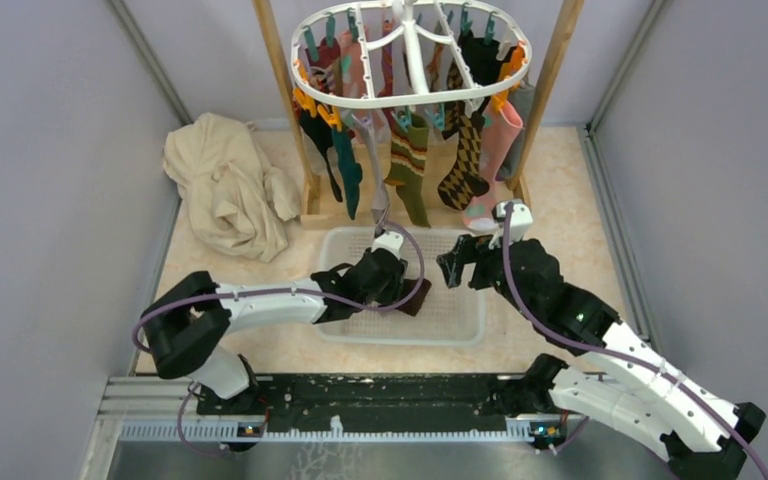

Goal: Remove the socks clipped to the hanger
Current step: Place the sock in the bin.

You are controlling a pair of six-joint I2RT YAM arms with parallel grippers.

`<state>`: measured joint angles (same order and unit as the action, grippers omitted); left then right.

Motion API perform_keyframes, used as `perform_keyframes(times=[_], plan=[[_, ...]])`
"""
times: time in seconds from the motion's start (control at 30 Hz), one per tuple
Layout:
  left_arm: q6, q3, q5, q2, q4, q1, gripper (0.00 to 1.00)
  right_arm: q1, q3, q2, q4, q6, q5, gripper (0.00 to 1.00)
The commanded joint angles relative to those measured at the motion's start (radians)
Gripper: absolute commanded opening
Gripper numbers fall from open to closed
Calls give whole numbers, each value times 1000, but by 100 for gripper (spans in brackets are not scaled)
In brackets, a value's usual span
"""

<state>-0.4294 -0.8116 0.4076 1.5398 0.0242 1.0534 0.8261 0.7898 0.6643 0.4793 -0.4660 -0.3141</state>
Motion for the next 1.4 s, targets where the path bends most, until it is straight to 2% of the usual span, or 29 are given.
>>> perform_keyframes(times=[0.0,0.03,0.07,0.1,0.47,0.7,0.93,1.1,1.2,1.37], plan=[[-39,-46,-63,20,-47,5,59,-3,-13,-15,-45,-26,39,87],[-42,-51,-65,16,-69,6,65,-4,-15,-17,-41,-26,42,87],[-41,-54,-65,9,-89,6,90,-3,-16,-21,-37,-22,45,87],[-39,-58,-66,-2,-105,5,98,-4,-17,-24,-34,-18,48,87],[-55,-111,-92,-185,-311,16,99,-4,-67,12,-6,-55,262,86],[-119,-138,-117,-313,-422,16,99,-4,-81,34,66,-121,245,86],[-76,-135,-90,-371,-415,16,99,-3,-20,98,105,-90,156,87],[-31,-147,-74,-363,-416,16,99,-3,3,179,99,-53,162,87],[-57,-146,-52,-349,-432,13,99,-3,-9,194,81,-62,184,87],[-93,-101,-73,-337,-363,11,99,-4,-35,189,49,-60,187,87]])
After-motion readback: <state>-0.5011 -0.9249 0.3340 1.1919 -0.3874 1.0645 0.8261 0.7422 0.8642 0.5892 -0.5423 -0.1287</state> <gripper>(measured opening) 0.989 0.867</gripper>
